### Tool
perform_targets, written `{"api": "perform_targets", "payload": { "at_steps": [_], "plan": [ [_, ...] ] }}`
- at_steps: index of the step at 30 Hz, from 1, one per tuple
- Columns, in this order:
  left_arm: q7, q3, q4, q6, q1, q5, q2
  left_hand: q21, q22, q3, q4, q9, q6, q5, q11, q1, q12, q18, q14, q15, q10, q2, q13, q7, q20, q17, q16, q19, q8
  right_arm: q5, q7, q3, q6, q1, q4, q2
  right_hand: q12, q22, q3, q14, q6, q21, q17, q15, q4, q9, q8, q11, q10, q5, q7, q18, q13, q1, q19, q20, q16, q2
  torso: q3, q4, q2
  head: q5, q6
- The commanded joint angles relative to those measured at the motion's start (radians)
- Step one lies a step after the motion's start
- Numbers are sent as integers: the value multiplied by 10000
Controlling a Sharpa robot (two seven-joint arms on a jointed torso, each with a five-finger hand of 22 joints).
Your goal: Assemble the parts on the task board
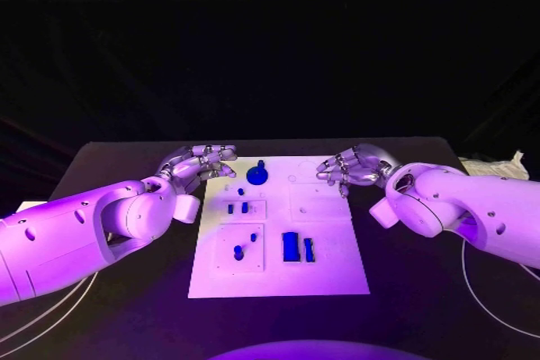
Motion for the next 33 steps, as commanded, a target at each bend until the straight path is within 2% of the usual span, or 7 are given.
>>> {"api": "perform_targets", "payload": {
  "at_steps": [1,13,14,15,19,30,33],
  "plan": [
    [542,11,-220,-336,-79,425,132,-708,-486,54,102,-15,-75,22,57,101,-226,24,-447,242,-47,15,-169,-33,219,-657,-1471,-764,1,3144,2744,40,322,49,-769,347,-1140,-766,219,-718,-117,-1083,-800,246,-62,-198,-39,222,-393,-55,197,10,-1229,242,-497,203,-1482,64,-58,-14,-305,2,287],
    [1036,12,-1237,-1007,-239,598,776,-2782,-2766,17,181,-35,-115,25,379,205,-1572,216,-632,890,-104,35,-320,-29,1150,-2253,-5080,-2069,-487,4891,4298,186,1365,63,-3367,1741,-3092,-4159,1247,-2122,-392,-5316,-4484,1291,-410,-1657,-27,829,-184,-134,469,67,-6105,111,-1102,1310,-6019,-226,-35,-32,-631,23,884],
    [1059,13,-1259,-1045,-244,581,807,-2801,-2863,-10,180,-37,-116,24,388,204,-1637,220,-585,898,-103,35,-321,-32,1147,-2310,-5198,-2005,-525,4920,4330,192,1417,58,-3484,1807,-3087,-4325,1334,-1988,-366,-5452,-4654,1284,-472,-1751,-25,818,-151,-118,478,88,-6321,63,-940,1284,-6098,-201,-19,-28,-633,42,904],
    [612,5,-1217,-677,-233,447,746,-3049,-4323,-1030,291,-715,-3033,-883,-147,-3962,-1920,-408,-3448,445,-3207,855,-950,-602,371,-2639,-5798,-4426,-1444,4121,3471,186,748,68,-3297,1714,-3730,-5371,530,-5325,-3276,-6020,-5233,956,-628,-2273,-652,383,-3420,-553,-117,-534,-6697,-4170,-3882,643,-6942,-659,-44,-38,-557,11,797],
    [678,22,-1120,-923,-264,388,747,-3753,-4883,-1425,291,-715,-4011,-883,-275,-5248,-2717,-453,-4328,310,-4215,855,-950,-768,100,-2798,-6092,-5147,-1444,4224,3582,224,502,-23,-3155,1721,-3730,-5819,530,-6188,-4129,-6300,-5545,142,-628,-2505,-652,277,-4365,-699,-244,-543,-6987,-5564,-4619,436,-6942,-659,-30,-63,-647,55,920],
    [1348,191,-147,-3398,-572,-208,752,-3753,-5987,-2205,291,-715,-6156,-883,-1285,-8249,-2717,-761,-6390,-584,-6468,855,-950,-1186,-484,-3526,-6579,-6877,-1444,5255,4687,602,-1943,-930,-1734,1790,-3730,-6669,530,-8680,-6325,-6780,-6042,142,-628,-2932,-652,-591,-6832,-1624,-667,-920,-7940,-8835,-6817,-57,-6942,-659,60,-224,-1220,339,1705],
    [1566,246,169,-4201,-672,-402,753,-3753,-6184,-2341,291,-715,-6534,-883,-1285,-8783,-2717,-867,-6755,-584,-6875,855,-950,-1899,-585,-3526,-6665,-7187,-1444,5559,5013,713,-2663,-1198,-1315,1811,-3730,-6811,530,-9096,-6692,-6860,-6126,142,-628,-3643,-652,-591,-7243,-1624,-1381,-996,-7940,-9385,-7185,-137,-6942,-659,65,-233,-1253,355,1749]
  ]
}}
